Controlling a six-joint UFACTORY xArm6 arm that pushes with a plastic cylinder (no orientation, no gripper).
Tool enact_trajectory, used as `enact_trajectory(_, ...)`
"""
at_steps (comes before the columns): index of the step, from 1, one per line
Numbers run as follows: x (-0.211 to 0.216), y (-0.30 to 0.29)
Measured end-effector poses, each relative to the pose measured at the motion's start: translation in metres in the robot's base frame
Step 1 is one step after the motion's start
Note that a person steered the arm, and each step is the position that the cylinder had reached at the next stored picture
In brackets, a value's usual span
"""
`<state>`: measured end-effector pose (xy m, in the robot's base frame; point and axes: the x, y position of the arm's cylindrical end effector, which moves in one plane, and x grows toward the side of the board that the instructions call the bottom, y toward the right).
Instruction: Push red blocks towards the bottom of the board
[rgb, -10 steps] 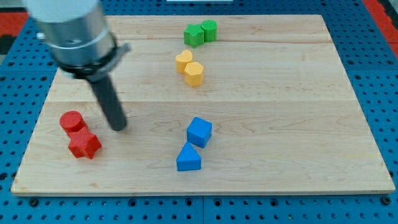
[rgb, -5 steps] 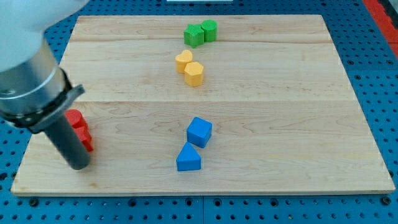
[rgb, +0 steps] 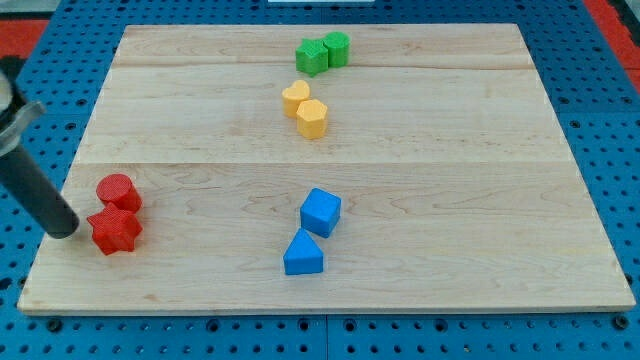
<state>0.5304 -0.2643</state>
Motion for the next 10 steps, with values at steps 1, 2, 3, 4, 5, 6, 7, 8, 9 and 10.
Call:
enact_trajectory(1, 0.000, 0.019)
enact_trajectory(2, 0.000, 0.054)
enact_trajectory(3, -0.003, 0.040)
enact_trajectory(4, -0.028, 0.027)
enact_trajectory(5, -0.055, 0.027)
enact_trajectory(6, -0.068, 0.033)
enact_trajectory(7, -0.068, 0.039)
enact_trajectory(8, -0.068, 0.004)
enact_trajectory(9, -0.080, -0.032)
enact_trajectory(10, -0.123, -0.014)
